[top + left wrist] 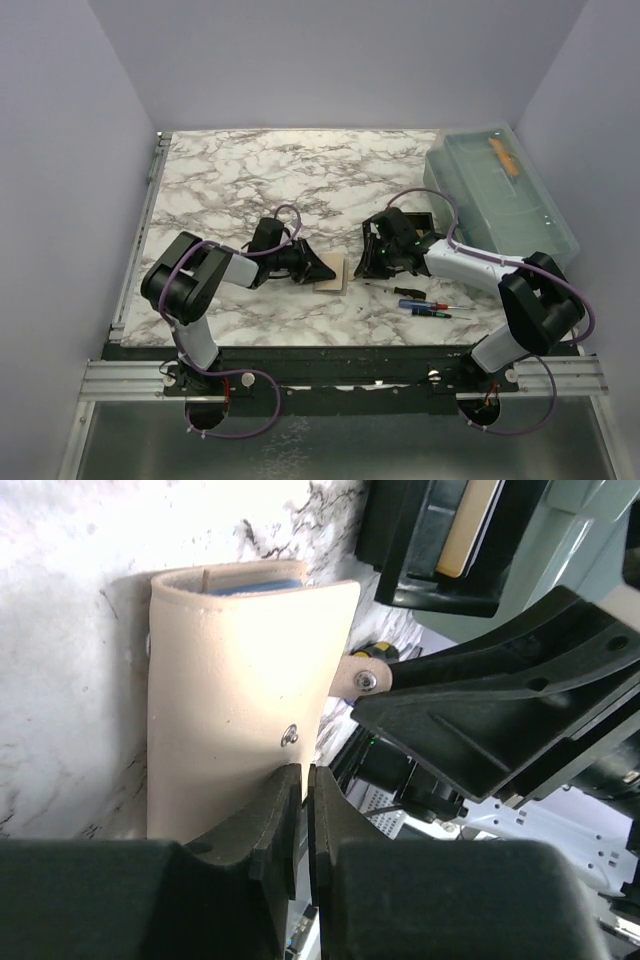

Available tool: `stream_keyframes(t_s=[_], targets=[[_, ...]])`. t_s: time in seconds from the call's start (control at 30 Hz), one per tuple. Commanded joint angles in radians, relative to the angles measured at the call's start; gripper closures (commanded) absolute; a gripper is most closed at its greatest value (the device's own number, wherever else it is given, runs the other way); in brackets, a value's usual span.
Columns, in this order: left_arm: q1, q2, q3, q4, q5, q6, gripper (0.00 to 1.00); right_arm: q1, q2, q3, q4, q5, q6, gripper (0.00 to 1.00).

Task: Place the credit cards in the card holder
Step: Close the card holder at the center of the board.

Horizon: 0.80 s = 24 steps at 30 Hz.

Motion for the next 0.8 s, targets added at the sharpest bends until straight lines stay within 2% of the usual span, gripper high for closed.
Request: stream_keyframes(t_s=[0.0, 0.17, 0.37, 0.47, 0.5, 0.77], targets=[[-0.010, 0.008, -0.023, 0.012, -0.022, 0.039, 0.87, 0.004, -0.010, 0.011, 0.016, 0.033, -0.048, 0.72], [-0.010, 0.024, -0.033, 0.012, -0.031, 0.038, 0.91, 0.004, 0.005, 0.027, 0.021, 0.042, -0.070, 0.82], [-0.010, 0.017, -0.044, 0.009, -0.052, 0.041, 0.94, 0.004, 0.011, 0.042, 0.029, 0.050, -0.099, 0.81], [-0.010, 0.021, -0.046, -0.008, -0.068, 0.040, 0.99, 0.004, 0.015, 0.044, 0.044, 0.039, -0.121, 0.98], [-0.010, 0.022, -0.047, -0.018, -0.074, 0.041, 1.00, 0.004, 0.014, 0.043, 0.050, 0.036, -0.128, 1.00], [-0.013, 0.022, -0.034, -0.127, -0.137, 0.063, 1.00, 0.004, 0.029, 0.023, 0.151, -0.082, -0.234, 1.00]])
